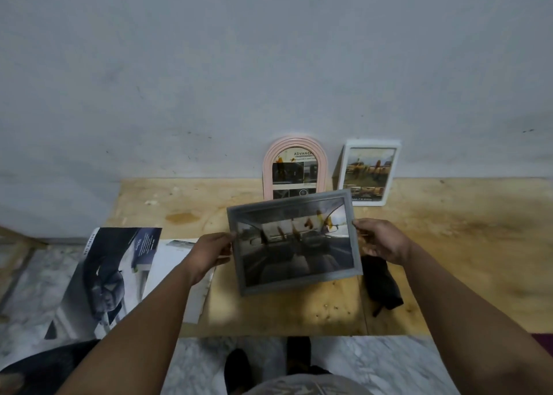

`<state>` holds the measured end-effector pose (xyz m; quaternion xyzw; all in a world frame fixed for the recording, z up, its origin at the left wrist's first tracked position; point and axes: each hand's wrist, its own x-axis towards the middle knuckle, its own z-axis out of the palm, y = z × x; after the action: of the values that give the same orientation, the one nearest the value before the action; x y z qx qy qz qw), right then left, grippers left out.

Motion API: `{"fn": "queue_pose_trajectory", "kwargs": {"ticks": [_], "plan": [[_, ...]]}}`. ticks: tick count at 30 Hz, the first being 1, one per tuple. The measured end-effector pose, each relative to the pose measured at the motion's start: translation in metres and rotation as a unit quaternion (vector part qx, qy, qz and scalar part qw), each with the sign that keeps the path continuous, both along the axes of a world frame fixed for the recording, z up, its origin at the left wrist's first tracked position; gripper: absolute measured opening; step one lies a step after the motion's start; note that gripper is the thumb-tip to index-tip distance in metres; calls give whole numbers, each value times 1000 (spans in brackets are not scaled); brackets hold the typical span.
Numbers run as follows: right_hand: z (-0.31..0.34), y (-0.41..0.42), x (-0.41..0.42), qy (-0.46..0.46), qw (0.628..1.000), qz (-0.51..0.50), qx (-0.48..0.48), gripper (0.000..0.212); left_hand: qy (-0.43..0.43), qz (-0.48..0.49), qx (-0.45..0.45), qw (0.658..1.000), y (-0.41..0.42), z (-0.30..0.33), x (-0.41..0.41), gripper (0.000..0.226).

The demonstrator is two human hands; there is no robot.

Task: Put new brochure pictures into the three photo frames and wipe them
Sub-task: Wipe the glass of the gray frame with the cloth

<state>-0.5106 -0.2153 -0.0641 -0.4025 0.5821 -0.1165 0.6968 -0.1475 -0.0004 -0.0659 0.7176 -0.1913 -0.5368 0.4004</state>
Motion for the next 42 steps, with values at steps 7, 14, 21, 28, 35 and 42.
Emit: {"fn": "queue_pose_trajectory", "kwargs": {"ticks": [7, 14, 21, 28, 35, 42], "plan": [[-31, 37, 3, 52, 999, -15, 5, 21, 129, 183, 21, 974, 10, -35, -51, 27], [-70, 44, -48, 367, 918, 10, -149, 38, 124, 179, 31, 975, 0, -63, -54, 24], [-115, 59, -81, 366, 920, 84, -113, 63, 17, 163, 78, 983, -16, -74, -57, 42], [-68, 56, -71, 90, 989, -108, 35, 38, -97, 89, 107, 985, -18, -67, -70, 52], [-52, 48, -41, -141, 958, -179, 172, 51, -173, 22, 113, 978, -3, -57, -89, 43], [-78, 72, 8, -235, 931, -110, 257, 65, -261, -65, 101, 958, 30, -77, -95, 35]]}}
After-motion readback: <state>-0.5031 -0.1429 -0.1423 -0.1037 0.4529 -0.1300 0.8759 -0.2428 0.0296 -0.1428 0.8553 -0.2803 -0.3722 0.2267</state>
